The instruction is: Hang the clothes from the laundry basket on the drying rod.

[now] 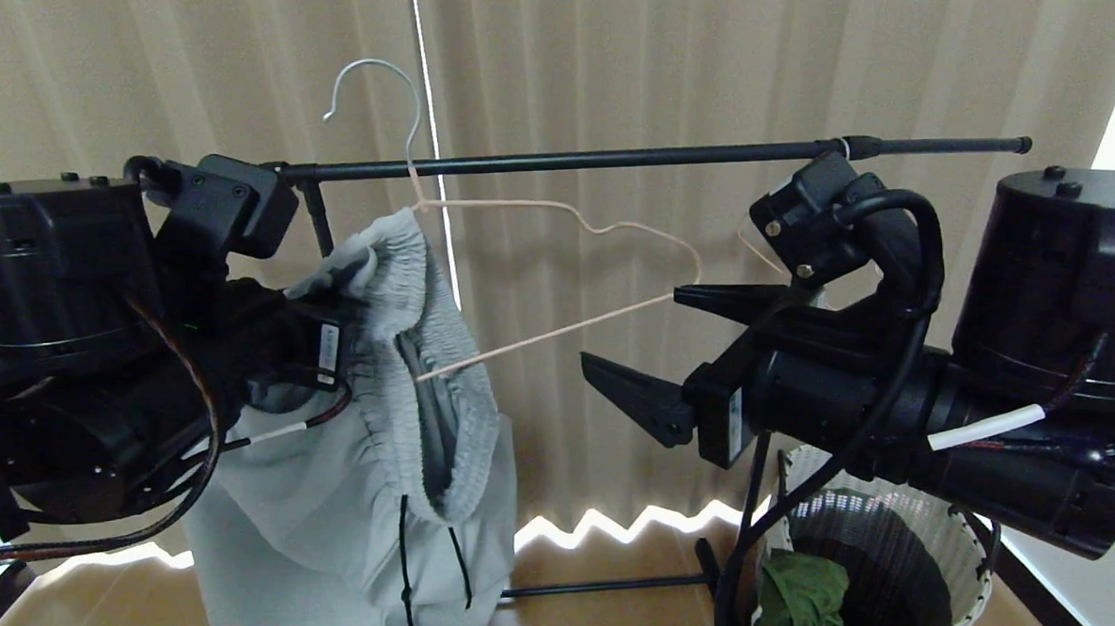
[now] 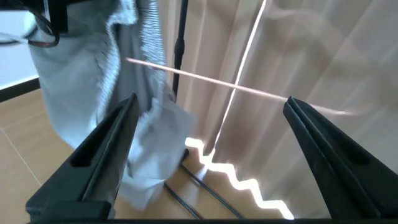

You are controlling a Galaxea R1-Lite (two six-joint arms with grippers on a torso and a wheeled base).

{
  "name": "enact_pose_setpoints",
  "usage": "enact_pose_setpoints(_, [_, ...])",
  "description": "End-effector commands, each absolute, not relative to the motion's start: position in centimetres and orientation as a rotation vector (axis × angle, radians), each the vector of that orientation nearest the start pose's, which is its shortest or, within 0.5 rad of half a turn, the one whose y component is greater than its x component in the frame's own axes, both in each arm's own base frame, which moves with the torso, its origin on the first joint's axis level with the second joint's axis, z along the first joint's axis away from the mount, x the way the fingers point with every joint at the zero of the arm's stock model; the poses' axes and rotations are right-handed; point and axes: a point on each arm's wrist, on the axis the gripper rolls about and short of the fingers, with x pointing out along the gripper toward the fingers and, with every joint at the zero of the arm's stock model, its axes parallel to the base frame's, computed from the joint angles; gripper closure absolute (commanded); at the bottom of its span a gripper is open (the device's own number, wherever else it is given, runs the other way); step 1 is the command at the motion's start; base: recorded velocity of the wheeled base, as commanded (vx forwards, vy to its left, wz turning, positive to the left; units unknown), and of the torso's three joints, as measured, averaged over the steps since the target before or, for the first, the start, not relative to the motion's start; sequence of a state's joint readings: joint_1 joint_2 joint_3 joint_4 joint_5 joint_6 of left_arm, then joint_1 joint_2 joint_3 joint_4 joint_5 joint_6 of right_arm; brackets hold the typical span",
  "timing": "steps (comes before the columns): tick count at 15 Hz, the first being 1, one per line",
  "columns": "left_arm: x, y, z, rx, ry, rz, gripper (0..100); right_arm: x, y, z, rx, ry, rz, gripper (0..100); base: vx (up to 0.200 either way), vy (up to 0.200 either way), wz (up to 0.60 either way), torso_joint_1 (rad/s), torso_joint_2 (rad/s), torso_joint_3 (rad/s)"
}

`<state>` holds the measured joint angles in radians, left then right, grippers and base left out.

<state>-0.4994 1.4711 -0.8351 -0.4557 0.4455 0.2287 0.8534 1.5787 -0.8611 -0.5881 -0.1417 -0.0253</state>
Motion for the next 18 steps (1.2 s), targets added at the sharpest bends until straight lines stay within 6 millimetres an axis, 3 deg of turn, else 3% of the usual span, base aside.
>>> enact_pose_setpoints(1, [23.1,-12.1,24.4,0.224,0.136,-0.089,100,19.8,22.5,21.4,-0.1,0.122,0.719,0,0.0,0.0,0.0,0.0,0.0,0.0])
enact_pose_setpoints(9, [22.1,-14.0,26.1,0.101,0.02,-0.165,100,21.2,25.0,19.0,-0.128,0.169,0.737,0,0.0,0.0,0.0,0.0,0.0,0.0])
enact_pose_setpoints(13, [21.0,-14.2,26.4,0.093,0.005,-0.197,100,22.5,25.1,18.1,-0.123,0.163,0.703,0,0.0,0.0,0.0,0.0,0.0,0.0])
enact_pose_setpoints(14, [20.9,-14.2,26.5,0.095,0.002,-0.198,100,22.7,25.1,17.9,-0.122,0.161,0.7,100,0.0,0.0,0.0,0.0,0.0,0.0])
enact_pose_setpoints(18, [20.8,-14.1,26.5,0.096,0.0,-0.197,100,22.9,25.0,17.6,-0.126,0.169,0.688,100,0.0,0.0,0.0,0.0,0.0,0.0])
